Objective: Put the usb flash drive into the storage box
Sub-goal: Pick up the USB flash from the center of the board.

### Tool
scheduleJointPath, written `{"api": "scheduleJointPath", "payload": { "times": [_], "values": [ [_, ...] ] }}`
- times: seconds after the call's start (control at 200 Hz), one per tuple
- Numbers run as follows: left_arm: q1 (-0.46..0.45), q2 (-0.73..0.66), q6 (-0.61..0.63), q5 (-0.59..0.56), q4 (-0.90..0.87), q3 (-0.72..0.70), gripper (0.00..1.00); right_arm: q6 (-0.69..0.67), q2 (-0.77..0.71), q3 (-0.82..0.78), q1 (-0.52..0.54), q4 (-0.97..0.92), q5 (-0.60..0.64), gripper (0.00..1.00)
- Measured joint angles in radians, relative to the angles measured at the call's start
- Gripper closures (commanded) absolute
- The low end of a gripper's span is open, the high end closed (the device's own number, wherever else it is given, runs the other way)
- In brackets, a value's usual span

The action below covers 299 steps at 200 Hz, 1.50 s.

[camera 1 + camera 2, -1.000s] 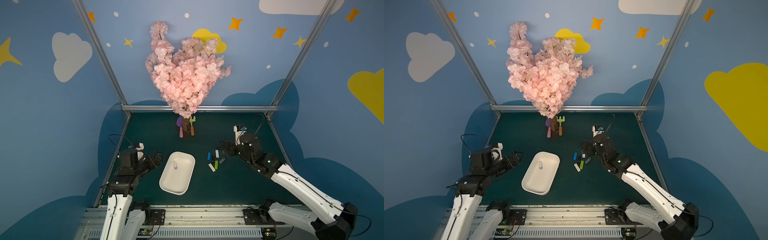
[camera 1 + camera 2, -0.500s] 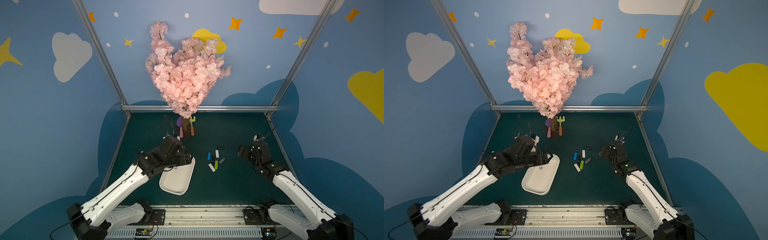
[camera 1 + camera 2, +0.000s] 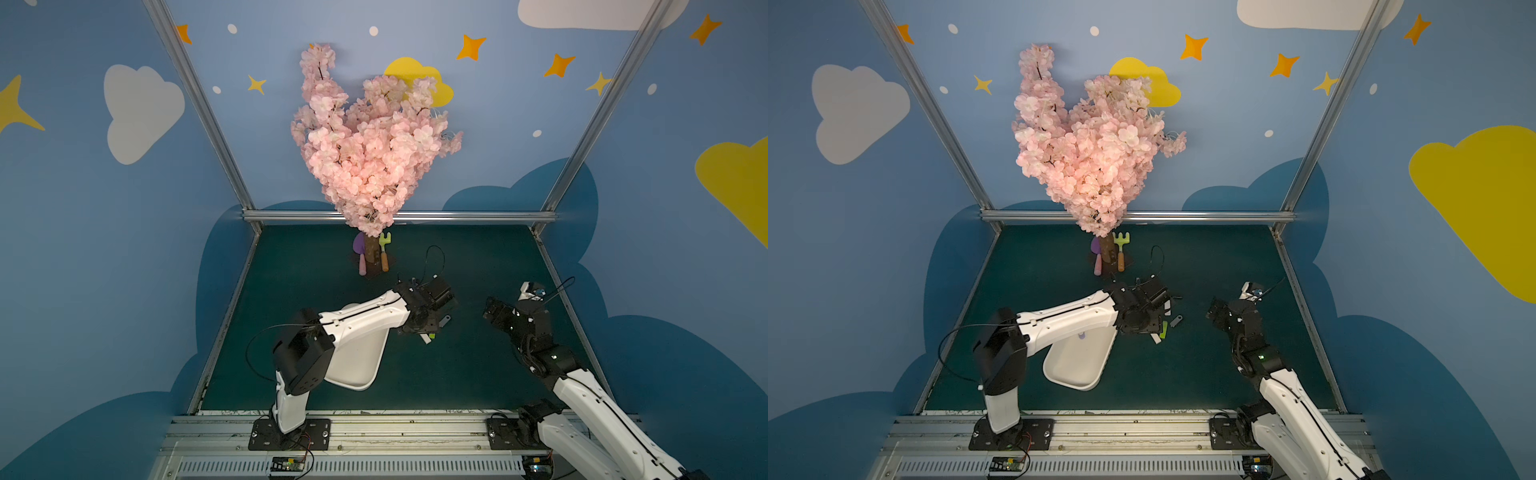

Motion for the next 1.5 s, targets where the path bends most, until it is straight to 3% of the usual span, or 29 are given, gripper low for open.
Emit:
{"api": "scheduleJointPath", "payload": {
  "times": [0.29, 0.701, 1.271, 1.497],
  "values": [
    [0.01, 0.176, -0.033, 0.023, 0.005, 0.088, 0.39, 0.02, 0.077, 0.008, 0.0, 0.0, -0.044, 0.05],
    [0.042, 0.195, -0.053, 0.029, 0.02, 0.083, 0.47, 0.026, 0.085, 0.026, 0.0, -0.002, -0.066, 0.05],
    [0.02, 0.269, -0.04, 0.003, -0.031, 0.157, 0.49, 0.026, 0.113, 0.032, 0.0, -0.003, -0.086, 0.05],
    [0.006, 0.281, -0.026, -0.023, -0.056, 0.173, 0.56, 0.026, 0.116, 0.032, 0.0, -0.003, -0.089, 0.05]
  ]
}}
